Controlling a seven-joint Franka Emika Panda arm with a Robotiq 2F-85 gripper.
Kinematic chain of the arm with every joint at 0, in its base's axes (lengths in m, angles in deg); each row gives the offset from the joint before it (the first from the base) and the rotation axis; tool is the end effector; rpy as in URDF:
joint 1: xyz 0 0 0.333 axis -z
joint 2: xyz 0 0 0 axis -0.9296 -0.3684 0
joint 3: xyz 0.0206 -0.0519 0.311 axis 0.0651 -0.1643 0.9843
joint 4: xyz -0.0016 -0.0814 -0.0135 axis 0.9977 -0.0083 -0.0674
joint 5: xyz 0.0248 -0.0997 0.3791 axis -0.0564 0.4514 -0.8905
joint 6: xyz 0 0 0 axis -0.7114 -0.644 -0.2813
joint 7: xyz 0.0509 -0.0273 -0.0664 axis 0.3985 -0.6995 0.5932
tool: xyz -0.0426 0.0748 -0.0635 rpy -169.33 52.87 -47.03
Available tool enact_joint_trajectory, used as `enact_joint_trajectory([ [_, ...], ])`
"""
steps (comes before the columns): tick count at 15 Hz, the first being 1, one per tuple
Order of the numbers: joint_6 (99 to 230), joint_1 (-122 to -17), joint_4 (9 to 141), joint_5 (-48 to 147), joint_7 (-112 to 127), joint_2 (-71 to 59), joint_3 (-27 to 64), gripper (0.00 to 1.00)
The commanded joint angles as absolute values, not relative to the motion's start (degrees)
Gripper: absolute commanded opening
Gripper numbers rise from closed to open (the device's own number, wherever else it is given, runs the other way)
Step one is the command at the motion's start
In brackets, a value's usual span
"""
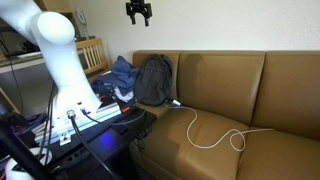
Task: Move the black bag to the right
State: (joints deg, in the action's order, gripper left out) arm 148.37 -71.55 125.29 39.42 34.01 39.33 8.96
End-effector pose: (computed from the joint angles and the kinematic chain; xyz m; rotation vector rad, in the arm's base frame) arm 0.3960 -0.0689 0.4681 -2.9242 -0.2407 -0.1879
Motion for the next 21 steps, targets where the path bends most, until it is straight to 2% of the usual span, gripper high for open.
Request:
enact_joint_trajectory([
  [1, 148.2, -70.3, 125.2, 38.8, 34.5, 39.2, 10.1, 1.0],
  [5, 142.2, -63.5, 121.7, 45.1, 35.4, 33.1, 4.9, 1.0],
  [9, 152.7, -59.5, 120.4, 44.0, 34.8, 19.6, 0.5, 1.0],
  [17, 153.8, -58.4, 119.4, 41.1, 36.3, 18.9, 2.8, 1.0],
  [21, 158.9, -63.4, 124.7, 43.1, 32.6, 17.2, 10.8, 1.0],
])
